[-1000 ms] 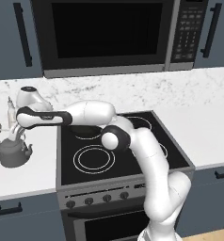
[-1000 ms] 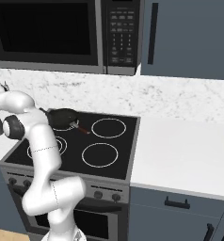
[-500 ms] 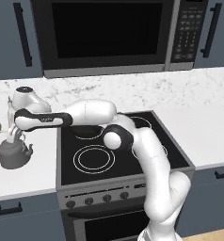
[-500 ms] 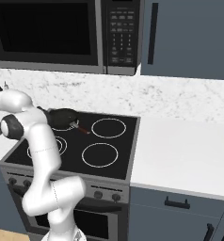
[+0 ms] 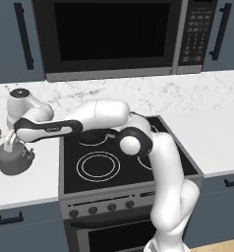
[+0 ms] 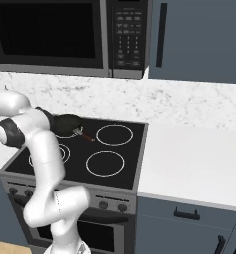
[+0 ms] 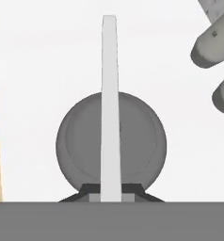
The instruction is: Pick the kettle from the counter and place it on a stove burner. Then turn the burner on.
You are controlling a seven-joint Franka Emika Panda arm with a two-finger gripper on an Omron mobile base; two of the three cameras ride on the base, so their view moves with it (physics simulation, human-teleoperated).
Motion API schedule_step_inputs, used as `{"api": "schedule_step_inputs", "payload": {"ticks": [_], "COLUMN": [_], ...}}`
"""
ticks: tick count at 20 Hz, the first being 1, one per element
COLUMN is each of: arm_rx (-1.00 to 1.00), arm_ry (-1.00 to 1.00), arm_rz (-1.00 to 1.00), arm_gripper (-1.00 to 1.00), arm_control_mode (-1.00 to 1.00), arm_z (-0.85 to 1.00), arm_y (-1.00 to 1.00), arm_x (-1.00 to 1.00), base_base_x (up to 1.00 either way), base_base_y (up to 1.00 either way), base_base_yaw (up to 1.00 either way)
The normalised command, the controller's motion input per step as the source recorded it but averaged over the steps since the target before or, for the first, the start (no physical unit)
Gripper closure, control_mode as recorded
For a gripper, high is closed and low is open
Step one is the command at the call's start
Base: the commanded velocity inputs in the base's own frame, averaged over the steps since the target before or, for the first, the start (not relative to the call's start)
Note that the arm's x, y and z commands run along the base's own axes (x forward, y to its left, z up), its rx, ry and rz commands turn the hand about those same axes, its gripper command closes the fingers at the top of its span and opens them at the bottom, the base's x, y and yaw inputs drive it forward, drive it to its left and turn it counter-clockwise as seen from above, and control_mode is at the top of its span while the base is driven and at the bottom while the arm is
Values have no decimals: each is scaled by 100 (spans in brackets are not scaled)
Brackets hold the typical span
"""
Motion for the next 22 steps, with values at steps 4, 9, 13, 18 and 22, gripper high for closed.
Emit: {"api": "schedule_step_inputs", "payload": {"ticks": [4,9,13,18,22], "arm_rx": [0,0,0,2,4], "arm_ry": [-11,-6,0,1,3], "arm_rz": [-9,-14,-14,-14,-15], "arm_gripper": [100,100,100,100,100], "arm_control_mode": [-100,-100,-100,-100,-100], "arm_z": [5,0,6,28,21], "arm_y": [-55,-60,-58,-68,-67], "arm_x": [-50,-50,-31,-10,0], "base_base_x": [0,0,0,0,0], "base_base_y": [0,0,0,0,0], "base_base_yaw": [0,0,0,0,0]}}
